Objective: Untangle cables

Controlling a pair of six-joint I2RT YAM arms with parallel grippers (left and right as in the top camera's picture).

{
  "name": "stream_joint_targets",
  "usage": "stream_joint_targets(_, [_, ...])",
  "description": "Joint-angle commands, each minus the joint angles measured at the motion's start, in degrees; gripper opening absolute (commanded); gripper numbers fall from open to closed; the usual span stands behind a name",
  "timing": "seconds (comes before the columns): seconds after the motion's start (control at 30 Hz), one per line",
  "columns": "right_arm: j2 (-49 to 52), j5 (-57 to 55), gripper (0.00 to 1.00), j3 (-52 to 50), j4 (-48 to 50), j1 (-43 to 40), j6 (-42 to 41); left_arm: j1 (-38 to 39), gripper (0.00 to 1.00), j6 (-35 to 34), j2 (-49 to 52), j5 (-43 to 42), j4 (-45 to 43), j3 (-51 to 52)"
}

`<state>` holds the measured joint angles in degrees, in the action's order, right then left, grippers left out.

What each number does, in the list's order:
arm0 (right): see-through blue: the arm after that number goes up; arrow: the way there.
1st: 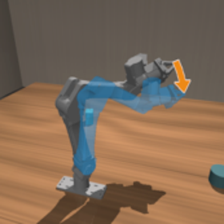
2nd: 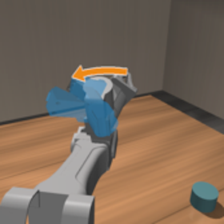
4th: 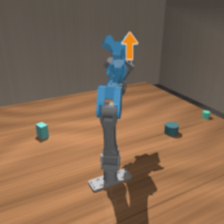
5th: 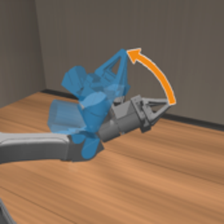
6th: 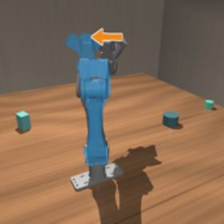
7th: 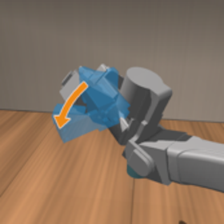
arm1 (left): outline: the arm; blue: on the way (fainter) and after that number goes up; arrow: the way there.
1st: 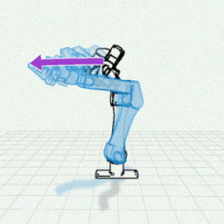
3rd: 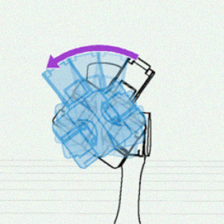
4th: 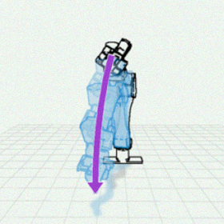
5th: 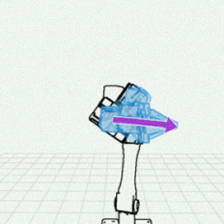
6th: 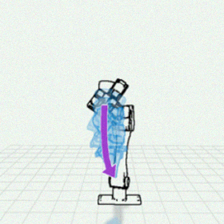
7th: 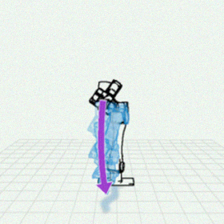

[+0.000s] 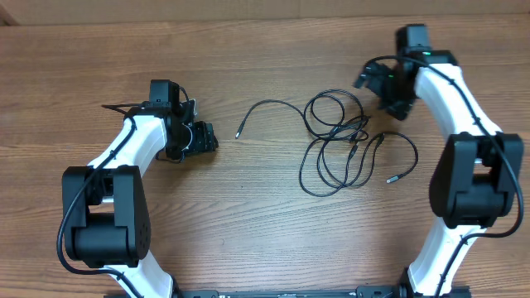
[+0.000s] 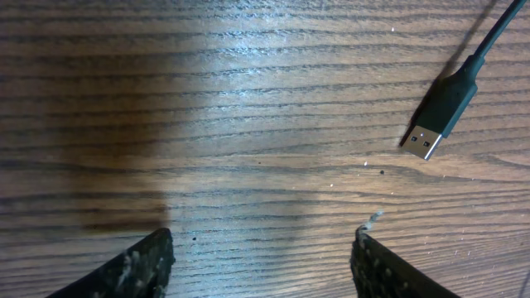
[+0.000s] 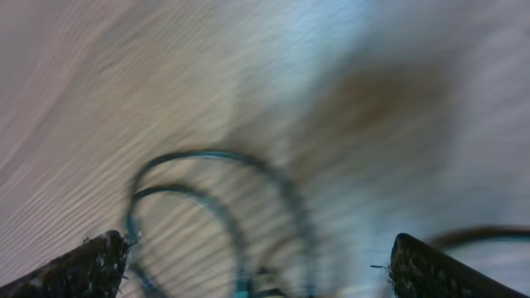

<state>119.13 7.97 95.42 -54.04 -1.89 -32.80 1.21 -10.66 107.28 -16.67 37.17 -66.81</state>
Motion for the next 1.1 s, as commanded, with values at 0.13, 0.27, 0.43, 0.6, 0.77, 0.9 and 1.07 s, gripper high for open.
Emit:
stream_joint_targets(0.13, [-0.61,-2.1,1.0,-0.59,-4.44,-4.76,0.02,1.6,0.8,-0.7,0.24,0.33,0.07,-1.07])
stream_joint_targets(0.27, [-0.61,-1.92,1.0,-0.59,-7.69,-4.94,0.04,2.29,0.82,-0.68,0.24,0.35,0.02,-1.07])
stream_joint_targets(0.43, [-0.61,-1.92,1.0,-0.59,-6.86,-4.94,0.04,3.54,0.9,-0.72,0.24,0.33,0.09,-1.07])
stream_joint_targets(0.6, [-0.61,-1.92,1.0,-0.59,-4.98,-4.94,0.04,4.11,0.9,-0.76,0.24,0.31,0.61,-1.07])
stream_joint_targets(0.77, [-0.61,-1.92,1.0,-0.59,-3.89,-4.94,0.04,4.11,0.04,-1.42,0.22,-5.7,0.44,-1.42])
stream_joint_targets(0.9, [-0.61,-1.92,1.0,-0.59,-3.13,-4.94,0.04,4.52,0.04,-1.38,0.22,-6.99,4.31,-5.99])
stream_joint_targets(1.07, [-0.61,-1.92,1.0,-0.59,-3.06,-4.94,0.04,6.21,0.04,-1.36,0.22,-2.8,16.55,-19.74])
